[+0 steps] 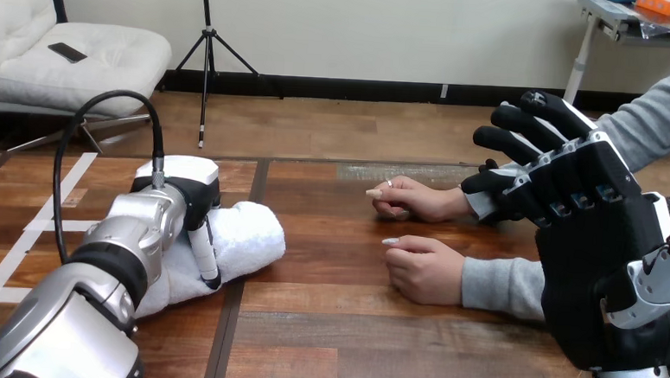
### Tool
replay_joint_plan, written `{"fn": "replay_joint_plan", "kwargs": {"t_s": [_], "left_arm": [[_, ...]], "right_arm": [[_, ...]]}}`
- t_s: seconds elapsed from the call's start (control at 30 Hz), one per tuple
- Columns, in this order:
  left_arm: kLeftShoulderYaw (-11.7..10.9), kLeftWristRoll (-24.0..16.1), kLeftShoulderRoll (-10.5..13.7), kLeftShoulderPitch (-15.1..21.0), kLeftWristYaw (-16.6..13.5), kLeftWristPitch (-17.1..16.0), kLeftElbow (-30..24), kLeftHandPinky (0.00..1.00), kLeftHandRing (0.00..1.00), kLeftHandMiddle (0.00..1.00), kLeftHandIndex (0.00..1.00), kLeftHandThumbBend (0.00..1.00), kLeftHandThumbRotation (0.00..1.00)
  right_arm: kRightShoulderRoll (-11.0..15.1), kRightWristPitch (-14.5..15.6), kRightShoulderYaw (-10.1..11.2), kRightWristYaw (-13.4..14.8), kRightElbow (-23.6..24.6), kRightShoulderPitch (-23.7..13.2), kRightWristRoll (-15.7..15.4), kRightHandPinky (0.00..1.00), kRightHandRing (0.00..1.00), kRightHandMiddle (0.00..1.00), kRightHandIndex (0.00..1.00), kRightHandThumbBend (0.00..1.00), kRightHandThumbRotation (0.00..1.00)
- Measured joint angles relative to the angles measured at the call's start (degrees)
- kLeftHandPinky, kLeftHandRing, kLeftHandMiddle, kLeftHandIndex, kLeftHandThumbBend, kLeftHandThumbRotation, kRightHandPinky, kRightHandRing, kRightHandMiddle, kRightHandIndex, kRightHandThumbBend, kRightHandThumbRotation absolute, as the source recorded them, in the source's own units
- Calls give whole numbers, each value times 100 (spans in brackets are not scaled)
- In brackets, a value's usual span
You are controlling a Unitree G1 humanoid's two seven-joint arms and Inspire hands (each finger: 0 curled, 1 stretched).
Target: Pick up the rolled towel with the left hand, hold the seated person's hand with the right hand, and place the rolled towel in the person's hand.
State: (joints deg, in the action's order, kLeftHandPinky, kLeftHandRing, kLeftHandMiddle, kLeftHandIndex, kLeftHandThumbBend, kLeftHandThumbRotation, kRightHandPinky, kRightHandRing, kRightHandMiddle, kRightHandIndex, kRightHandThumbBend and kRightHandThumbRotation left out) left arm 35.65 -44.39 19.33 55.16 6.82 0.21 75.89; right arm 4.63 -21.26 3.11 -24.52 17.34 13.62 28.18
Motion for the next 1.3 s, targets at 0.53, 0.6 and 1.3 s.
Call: {"fn": "replay_joint_plan", "kwargs": {"t_s": [0.53, 0.6, 1.3], "left_arm": [[-181, 205, 69, -158, -462, -422, -17, 31, 40, 47, 45, 66, 0], [-247, 253, 77, -195, -541, -491, -29, 29, 38, 46, 45, 66, 0], [-1156, 1175, 167, -1048, -1119, -1103, -1036, 26, 33, 41, 45, 66, 0]], "right_arm": [[0, 0, -1, 11, 0, 0, -45, 57, 76, 77, 77, 95, 100], [0, 0, -1, 10, 0, 0, -49, 57, 76, 77, 77, 94, 100], [2, -1, 6, -33, 0, 15, -57, 58, 76, 77, 77, 94, 100]]}}
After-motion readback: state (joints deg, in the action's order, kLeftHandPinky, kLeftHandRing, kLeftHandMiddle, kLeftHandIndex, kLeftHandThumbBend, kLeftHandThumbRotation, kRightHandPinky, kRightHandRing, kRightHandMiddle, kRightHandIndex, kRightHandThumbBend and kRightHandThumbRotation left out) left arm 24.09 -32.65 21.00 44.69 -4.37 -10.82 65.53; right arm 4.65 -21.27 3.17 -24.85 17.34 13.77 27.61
